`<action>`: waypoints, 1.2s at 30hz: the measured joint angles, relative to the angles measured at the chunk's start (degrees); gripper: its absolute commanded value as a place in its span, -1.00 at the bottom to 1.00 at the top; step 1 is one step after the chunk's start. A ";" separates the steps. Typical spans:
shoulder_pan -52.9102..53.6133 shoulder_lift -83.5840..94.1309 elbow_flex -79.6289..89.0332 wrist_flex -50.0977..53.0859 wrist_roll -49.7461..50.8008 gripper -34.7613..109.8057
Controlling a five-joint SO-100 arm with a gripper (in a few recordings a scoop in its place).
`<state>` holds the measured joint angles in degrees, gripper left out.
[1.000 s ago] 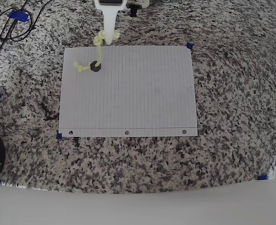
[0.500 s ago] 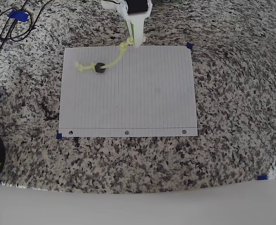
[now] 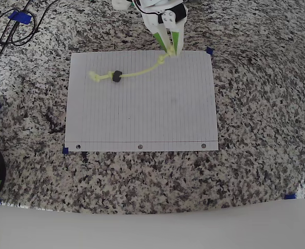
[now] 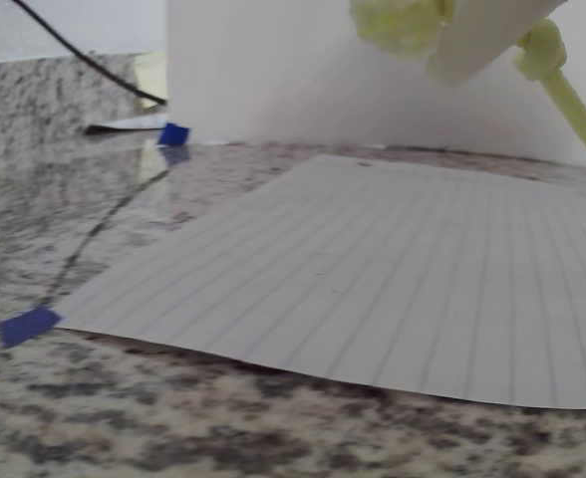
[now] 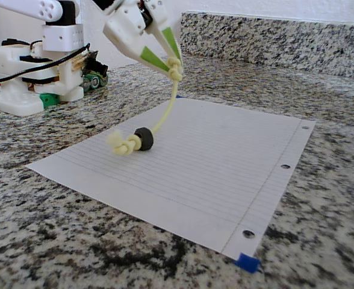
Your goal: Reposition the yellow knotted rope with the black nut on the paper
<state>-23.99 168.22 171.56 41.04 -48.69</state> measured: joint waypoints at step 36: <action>28.21 -26.02 -15.64 6.59 -3.69 0.34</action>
<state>4.22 142.21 155.92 47.64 -52.38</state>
